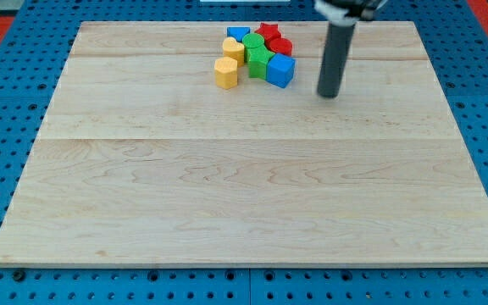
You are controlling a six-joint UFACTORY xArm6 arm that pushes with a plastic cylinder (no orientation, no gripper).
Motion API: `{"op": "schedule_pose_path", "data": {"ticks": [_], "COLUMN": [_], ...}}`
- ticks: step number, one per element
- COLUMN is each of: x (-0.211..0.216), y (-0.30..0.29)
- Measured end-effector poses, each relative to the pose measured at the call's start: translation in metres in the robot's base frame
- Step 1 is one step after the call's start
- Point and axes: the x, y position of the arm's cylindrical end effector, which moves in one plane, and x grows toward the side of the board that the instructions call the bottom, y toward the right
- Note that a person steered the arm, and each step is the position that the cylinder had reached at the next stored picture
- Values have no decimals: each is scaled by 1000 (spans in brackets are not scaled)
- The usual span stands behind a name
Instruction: Move the blue cube bottom to the yellow hexagon
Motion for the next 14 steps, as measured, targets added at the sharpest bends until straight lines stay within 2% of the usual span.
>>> {"op": "schedule_pose_path", "data": {"ticks": [1,2,3,4,5,6,7,8,9,10,11,12,13,14], "x": [-69,-116,-128,-87,-58,-57,-18,-4,-4,18,11,43,77,72], "y": [11,-4,-62,-103,-113,-96,-97,-102,-61,-60,1,20,14,-17]}}
